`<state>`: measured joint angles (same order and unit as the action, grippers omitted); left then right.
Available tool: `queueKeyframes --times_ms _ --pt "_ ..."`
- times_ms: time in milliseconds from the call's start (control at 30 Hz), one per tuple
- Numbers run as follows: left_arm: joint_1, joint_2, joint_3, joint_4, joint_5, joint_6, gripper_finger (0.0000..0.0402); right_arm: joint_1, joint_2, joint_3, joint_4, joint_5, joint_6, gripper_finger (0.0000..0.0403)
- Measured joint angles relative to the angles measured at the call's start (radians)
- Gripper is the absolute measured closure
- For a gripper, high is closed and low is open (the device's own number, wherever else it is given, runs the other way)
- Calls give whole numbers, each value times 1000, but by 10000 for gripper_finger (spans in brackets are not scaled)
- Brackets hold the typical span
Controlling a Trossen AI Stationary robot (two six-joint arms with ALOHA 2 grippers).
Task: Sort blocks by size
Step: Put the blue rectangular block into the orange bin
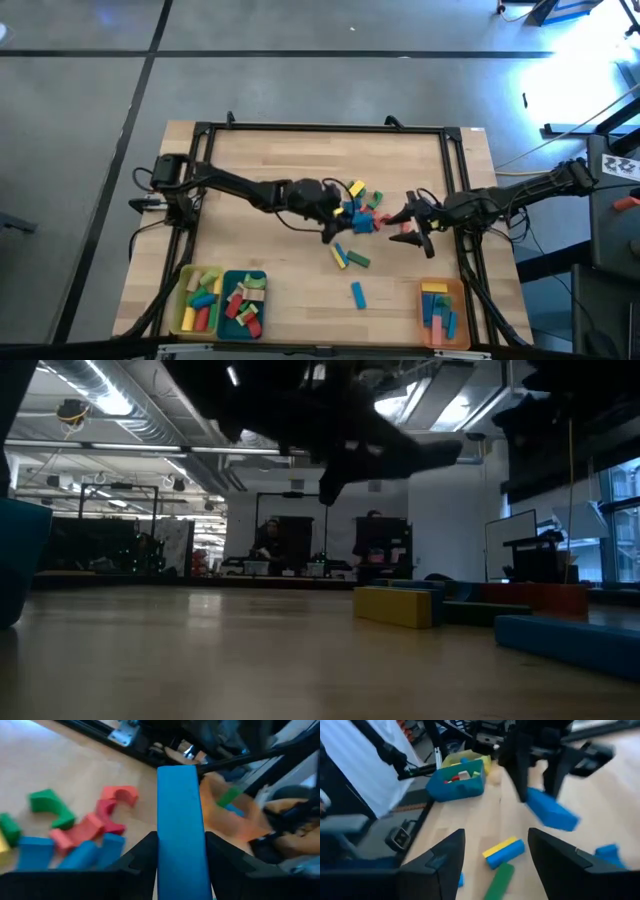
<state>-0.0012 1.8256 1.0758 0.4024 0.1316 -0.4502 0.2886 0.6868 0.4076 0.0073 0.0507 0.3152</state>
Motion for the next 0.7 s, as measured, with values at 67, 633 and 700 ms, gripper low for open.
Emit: queueKeyframes --times_ms 67,633,700 --pt "-19 0 15 7 0 -45 271 0 -3 0 0 14 -77 185" --pt "-54 0 44 9 56 -222 268 0 133 0 211 36 -745 185" --pt "-54 0 44 11 56 -229 268 0 152 0 229 36 -773 185"
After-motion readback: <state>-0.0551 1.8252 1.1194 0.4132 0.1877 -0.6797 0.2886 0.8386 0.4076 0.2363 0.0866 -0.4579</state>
